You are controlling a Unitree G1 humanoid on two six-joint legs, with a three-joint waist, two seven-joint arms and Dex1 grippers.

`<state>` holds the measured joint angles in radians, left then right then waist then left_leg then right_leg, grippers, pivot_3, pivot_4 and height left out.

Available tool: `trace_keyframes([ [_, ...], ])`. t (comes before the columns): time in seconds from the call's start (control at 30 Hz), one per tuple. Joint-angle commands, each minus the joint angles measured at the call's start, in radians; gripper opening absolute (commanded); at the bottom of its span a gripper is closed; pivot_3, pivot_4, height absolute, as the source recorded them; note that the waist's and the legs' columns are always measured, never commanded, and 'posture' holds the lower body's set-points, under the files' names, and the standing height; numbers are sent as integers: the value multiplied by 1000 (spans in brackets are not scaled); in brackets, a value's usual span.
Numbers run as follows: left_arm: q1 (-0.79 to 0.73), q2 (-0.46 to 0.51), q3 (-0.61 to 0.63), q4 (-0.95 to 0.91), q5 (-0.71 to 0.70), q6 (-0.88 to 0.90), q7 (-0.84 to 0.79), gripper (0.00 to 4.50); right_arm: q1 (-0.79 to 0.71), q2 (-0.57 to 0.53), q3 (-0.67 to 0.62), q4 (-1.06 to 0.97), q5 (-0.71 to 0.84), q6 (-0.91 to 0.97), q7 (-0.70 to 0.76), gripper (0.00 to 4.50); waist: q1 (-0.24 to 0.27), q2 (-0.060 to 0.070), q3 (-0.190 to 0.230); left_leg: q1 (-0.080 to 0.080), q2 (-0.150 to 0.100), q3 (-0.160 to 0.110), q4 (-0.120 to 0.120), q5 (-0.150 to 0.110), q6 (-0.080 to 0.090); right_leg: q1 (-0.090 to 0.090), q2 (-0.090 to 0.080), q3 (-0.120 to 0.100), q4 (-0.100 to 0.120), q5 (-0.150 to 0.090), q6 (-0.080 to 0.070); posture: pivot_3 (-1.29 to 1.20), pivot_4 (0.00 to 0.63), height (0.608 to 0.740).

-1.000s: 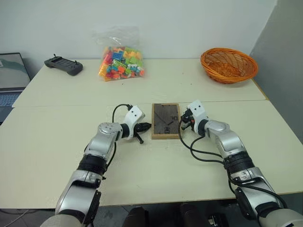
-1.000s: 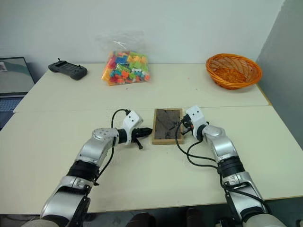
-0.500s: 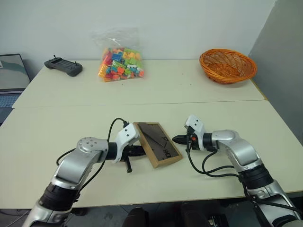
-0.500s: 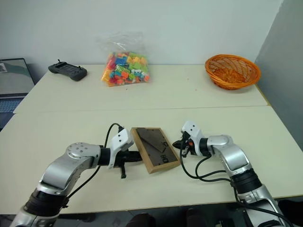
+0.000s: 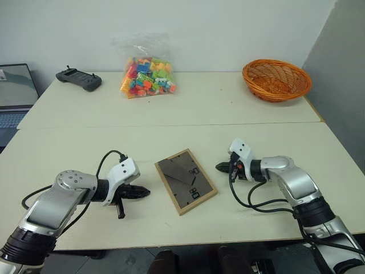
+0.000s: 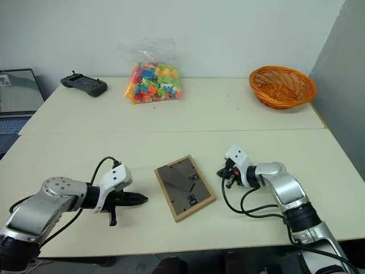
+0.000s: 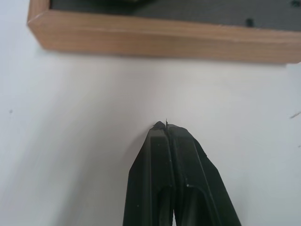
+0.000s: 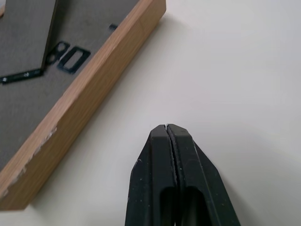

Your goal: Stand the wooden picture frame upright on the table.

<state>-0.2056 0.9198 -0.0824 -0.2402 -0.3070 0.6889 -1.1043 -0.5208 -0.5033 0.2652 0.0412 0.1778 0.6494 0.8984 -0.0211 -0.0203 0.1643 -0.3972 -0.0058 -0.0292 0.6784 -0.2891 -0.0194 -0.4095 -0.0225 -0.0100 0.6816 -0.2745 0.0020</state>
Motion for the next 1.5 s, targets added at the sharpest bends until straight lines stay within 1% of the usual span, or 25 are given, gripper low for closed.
trace_keyframes([
  [0.03, -72, -63, -43, 1, 33, -29, 60, 28, 6, -8, 39, -37, 12, -57, 77, 26, -2, 0, 0, 0, 0, 0, 0, 0, 0, 0, 0, 0, 0, 0, 0, 0, 150, 740],
  [0.13, -140, -132, -71, 63, 69, -54, 112, 28, -7, 10, 53, -32, 30, -51, 110, 26, -1, 0, 0, 0, 0, 0, 0, 0, 0, 0, 0, 0, 1, 0, 0, 0, 150, 740],
  [0.23, -192, -169, -95, 139, 109, -88, 136, 28, -23, 26, 59, -31, 39, -42, 132, 26, -3, 0, 0, 0, 0, 0, 0, 0, 0, 0, 0, 0, 1, 0, 0, 0, 150, 740],
  [0.37, -251, -219, -122, 248, 166, -166, 170, 28, -34, 53, 49, -17, 44, -22, 117, 26, -4, 0, 0, 0, 0, 0, 0, 0, 0, 0, 1, 0, 1, 0, 0, 0, 150, 740],
  [0.47, -309, -271, -107, 320, 179, -183, 207, 28, -32, 44, 56, 3, 14, -38, 113, 26, 2, 0, 0, 0, 0, -1, 1, 0, 0, 0, 0, -1, 1, 0, 0, 0, 150, 740],
  [0.57, -323, -270, -85, 336, 182, -201, 205, 28, -29, 28, 44, 17, 2, -46, 108, 26, 5, 0, 0, -1, 0, -1, 2, 0, 0, 0, 0, 0, 1, 0, 0, 0, 150, 740],
  [0.63, -313, -242, -70, 346, 193, -230, 203, 28, -28, 19, 39, 24, -6, -55, 103, 26, 4, 0, 0, -1, 0, 0, 1, 0, 0, 0, 0, 0, 1, 0, 0, 0, 150, 740],
  [0.7, -281, -194, -29, 335, 158, -216, 159, 28, -30, 13, 27, 39, -17, -73, 84, 26, 3, 0, 0, 0, 0, 0, 1, 0, 0, -1, 0, 0, 1, 0, 0, 0, 150, 740],
  [0.77, -242, -130, -3, 305, 96, -153, 70, 395, -34, 12, 18, 46, -14, -78, 78, 0, -6, 0, 0, 0, 0, 0, 1, 0, 0, -1, 0, 0, 1, 0, 0, 0, 150, 740],
  [0.8, -221, -94, 6, 287, 54, -111, 10, 485, -35, 11, 17, 45, -12, -77, 80, 0, -7, 0, 0, 0, 0, -1, 1, 0, 0, -1, 1, 0, 1, 0, 0, 0, 150, 740],
  [0.87, -187, -39, 37, 262, -40, 2, -82, 962, -32, 8, 16, 34, -3, -73, 89, 0, -9, 0, 0, 0, 1, -1, 0, 0, 0, -1, 1, 0, 0, 0, 0, 0, 150, 740],
  [0.93, -180, -16, 77, 252, -160, 163, -139, 1376, -28, 3, 18, 19, 6, -67, 102, 0, -9, 0, 0, 0, 0, -1, 0, 0, 0, -1, 1, 0, 0, 0, 0, 0, 150, 740],
  [1.0, -192, -29, 103, 272, -238, 288, -146, 1784, -23, -3, 21, 4, 16, -60, 116, 0, -2, 0, 0, -1, 0, -2, 0, 0, 0, -1, 1, -1, 1, 0, 0, 0, 150, 740],
  [1.07, -206, -72, 116, 325, -262, 339, -113, 2199, -20, -3, 23, -1, 19, -58, 122, 0, 3, 0, 0, -1, -1, -2, 1, 0, 0, 0, 0, -2, 1, 0, 0, 0, 150, 740],
  [1.13, -236, -123, 138, 400, -297, 442, -70, 2596, -19, 1, 29, 2, 15, -58, 120, 0, 5, 0, 0, 0, -1, -3, 1, 0, 0, 1, 0, -2, 1, 0, 0, 0, 150, 740],
  [1.23, -259, -155, 158, 438, -370, 583, -76, 3277, -10, -2, 42, -8, 11, -54, 127, 0, -1, 0, 0, 0, -1, -3, 2, 0, 0, 0, 1, -1, 1, 0, 0, 0, 150, 740],
  [1.27, -262, -158, 155, 444, -384, 610, -79, 3430, -9, -1, 43, -12, 10, -53, 125, 0, -4, 0, 0, 0, -1, -3, 1, 0, 0, 0, 1, -1, 1, 0, 0, 0, 150, 740],
  [1.4, -259, -161, 109, 473, -411, 679, -92, 4307, -8, 10, 53, -24, 8, -39, 115, 0, -9, 0, 0, 0, 0, -4, 1, 0, 0, 0, 1, -1, 1, 0, 0, 0, 150, 740],
  [1.43, -258, -163, 97, 476, -415, 692, -95, 4423, -9, 12, 57, -30, 11, -33, 116, 0, -10, 0, 0, 0, 0, -4, 1, 0, 0, 0, 1, -1, 1, 0, 0, 0, 150, 740],
  [1.5, -258, -173, 69, 475, -422, 729, -87, 4423, -12, 18, 65, -45, 15, -20, 118, 0, -10, 0, 0, 1, 0, -5, 1, 0, -1, 0, 2, 0, 1, 0, 0, 0, 150, 740],
])
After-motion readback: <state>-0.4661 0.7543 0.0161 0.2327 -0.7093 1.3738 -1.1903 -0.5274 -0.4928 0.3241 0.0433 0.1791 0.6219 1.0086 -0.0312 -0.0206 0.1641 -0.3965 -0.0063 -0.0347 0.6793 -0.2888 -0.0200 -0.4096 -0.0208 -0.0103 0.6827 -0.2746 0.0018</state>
